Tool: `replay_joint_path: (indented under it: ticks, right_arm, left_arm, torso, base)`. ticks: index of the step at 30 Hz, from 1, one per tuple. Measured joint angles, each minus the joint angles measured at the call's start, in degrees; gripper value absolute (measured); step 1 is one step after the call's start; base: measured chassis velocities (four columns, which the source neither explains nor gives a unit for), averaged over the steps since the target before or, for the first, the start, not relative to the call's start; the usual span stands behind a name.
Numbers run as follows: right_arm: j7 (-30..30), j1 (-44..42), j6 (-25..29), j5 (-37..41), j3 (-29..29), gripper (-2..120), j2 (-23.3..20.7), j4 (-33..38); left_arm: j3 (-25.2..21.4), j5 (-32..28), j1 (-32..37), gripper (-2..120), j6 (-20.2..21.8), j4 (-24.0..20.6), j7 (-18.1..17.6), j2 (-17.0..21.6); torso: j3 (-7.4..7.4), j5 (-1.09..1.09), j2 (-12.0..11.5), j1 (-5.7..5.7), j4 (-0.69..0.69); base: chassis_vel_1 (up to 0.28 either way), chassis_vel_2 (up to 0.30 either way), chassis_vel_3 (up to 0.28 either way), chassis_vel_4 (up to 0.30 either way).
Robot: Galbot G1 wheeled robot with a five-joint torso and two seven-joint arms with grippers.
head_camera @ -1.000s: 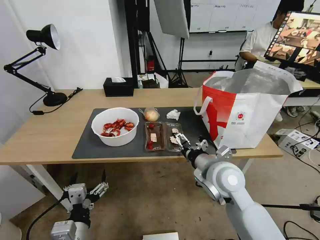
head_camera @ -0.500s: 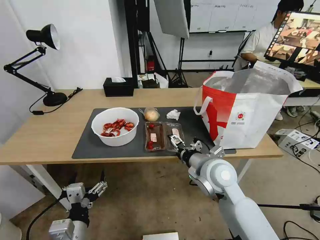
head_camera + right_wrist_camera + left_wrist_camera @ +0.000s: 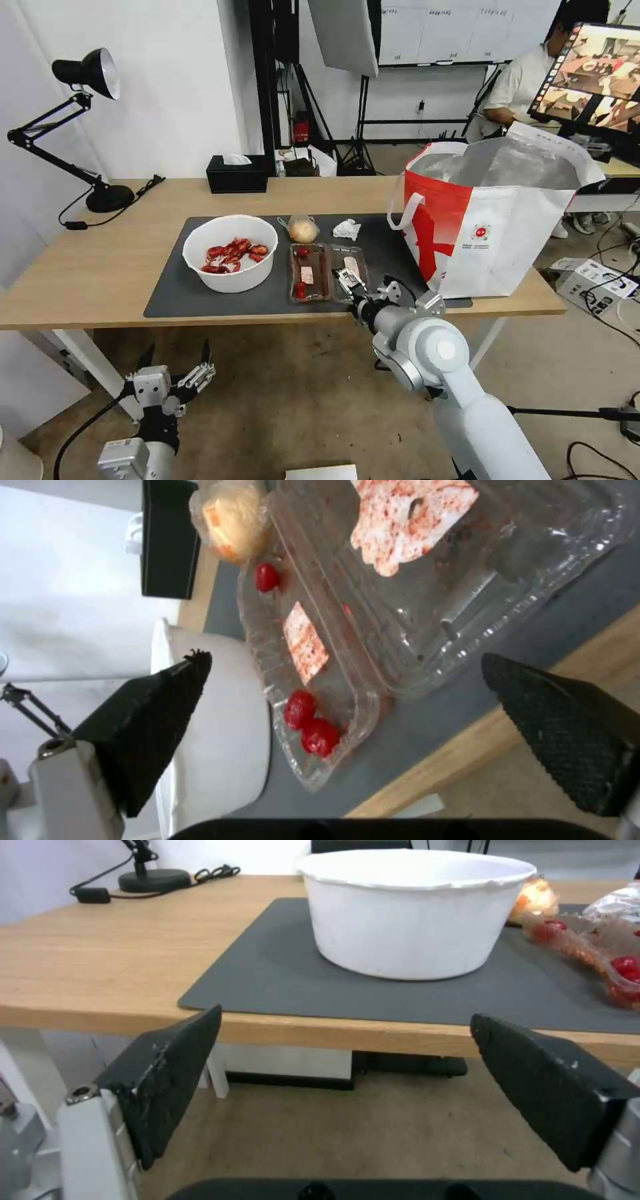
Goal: Pick up the trash from the table and place it into the takeout bag.
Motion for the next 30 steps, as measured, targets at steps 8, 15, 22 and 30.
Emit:
replay_joint_path:
  ticks: [8,15,22,30]
  right_arm:
    - [0.43,0.05,0.26,-1.57,0.18,100,1.46,-1.18]
    - [-2.42,0.3,1.58,-3.14,0.63,100,1.65,-2.51]
    - [-5.78,0.6,1.59,-8.18,-0.22,100,1.24,-2.17]
    - [-11.74,2.07,-0.14,-14.81,-1.76,100,-1.37,-2.53]
  left_arm:
    - [0.01,0.01,-0.31,100,-0.86,0.9,-0.05,0.21]
    - [-0.1,-0.31,-0.63,100,-0.89,1.04,-0.04,0.69]
    - [-0.11,-0.37,-0.7,100,-0.97,1.02,-0.09,0.65]
    - [-0.06,-0.55,-0.82,100,-1.09,1.04,-0.13,0.35]
  torso:
    - [0.0,0.0,0.0,0.0,0.0]
    - [0.0,0.0,0.0,-0.01,0.0]
    - [0.0,0.0,0.0,0.0,0.0]
    - [0.0,0.0,0.0,-0.01,0.0]
  base:
    - [0.0,0.0,0.0,0.0]
    - [0.0,0.0,0.0,0.0]
    - [0.0,0.0,0.0,0.0]
    - [0.0,0.0,0.0,0.0]
